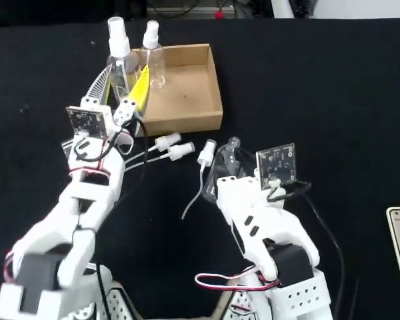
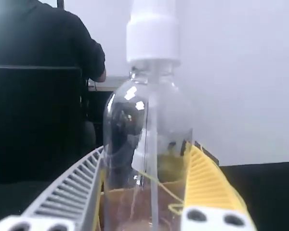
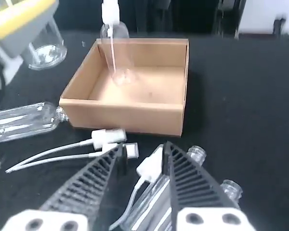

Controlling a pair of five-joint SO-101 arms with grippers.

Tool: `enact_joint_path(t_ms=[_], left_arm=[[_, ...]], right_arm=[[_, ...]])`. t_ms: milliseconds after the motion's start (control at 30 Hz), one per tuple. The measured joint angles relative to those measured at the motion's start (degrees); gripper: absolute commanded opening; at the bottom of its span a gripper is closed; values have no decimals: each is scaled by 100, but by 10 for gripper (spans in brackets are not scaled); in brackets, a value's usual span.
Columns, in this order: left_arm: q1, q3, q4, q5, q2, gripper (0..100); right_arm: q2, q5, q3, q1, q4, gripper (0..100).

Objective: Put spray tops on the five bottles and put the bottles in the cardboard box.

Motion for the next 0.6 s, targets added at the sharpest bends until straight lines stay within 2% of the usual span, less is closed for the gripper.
enact_joint_path(t_ms=[267, 600], left_arm=[[-158, -967, -1284, 0, 1829, 171], [-246, -2136, -2101, 0, 3552, 171]], right_arm=[[0, 0, 0, 0, 0, 113], [0, 0, 0, 0, 0, 113]])
